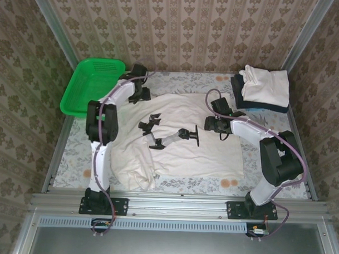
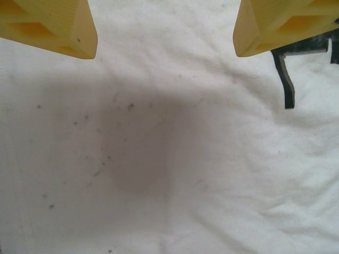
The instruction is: Fold and stack the t-shirts
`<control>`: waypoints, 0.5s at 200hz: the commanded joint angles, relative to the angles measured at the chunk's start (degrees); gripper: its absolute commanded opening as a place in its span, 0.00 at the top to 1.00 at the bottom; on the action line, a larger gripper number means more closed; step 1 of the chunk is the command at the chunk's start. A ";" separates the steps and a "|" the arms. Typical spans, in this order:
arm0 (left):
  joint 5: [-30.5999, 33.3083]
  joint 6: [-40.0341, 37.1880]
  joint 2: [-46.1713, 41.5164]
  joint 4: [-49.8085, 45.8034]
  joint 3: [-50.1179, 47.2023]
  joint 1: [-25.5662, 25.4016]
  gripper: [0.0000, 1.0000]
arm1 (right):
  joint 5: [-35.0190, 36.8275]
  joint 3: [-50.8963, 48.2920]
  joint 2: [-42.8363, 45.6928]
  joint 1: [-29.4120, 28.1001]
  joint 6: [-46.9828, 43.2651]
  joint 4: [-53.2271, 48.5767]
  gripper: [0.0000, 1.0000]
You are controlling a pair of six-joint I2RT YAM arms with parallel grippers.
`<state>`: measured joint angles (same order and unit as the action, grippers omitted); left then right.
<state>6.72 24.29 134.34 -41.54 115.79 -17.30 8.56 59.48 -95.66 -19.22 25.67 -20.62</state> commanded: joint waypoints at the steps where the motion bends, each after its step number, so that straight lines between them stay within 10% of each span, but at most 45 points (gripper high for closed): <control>1: 2.79 2.96 6.82 -3.32 12.09 1.03 0.36 | -1.79 -1.38 -0.98 -0.07 0.26 0.88 0.30; 70: 3.52 7.26 16.46 -1.32 19.48 1.78 0.38 | -4.41 -5.39 -0.04 -0.03 1.06 3.52 0.30; 100: 0.82 6.82 16.22 0.77 20.10 2.14 0.80 | -4.81 -4.82 -0.16 -0.03 0.61 3.28 0.30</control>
<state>9.45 30.55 149.23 -41.10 134.41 -15.66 5.26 54.63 -95.74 -19.27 25.89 -18.00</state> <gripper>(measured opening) 0.324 0.698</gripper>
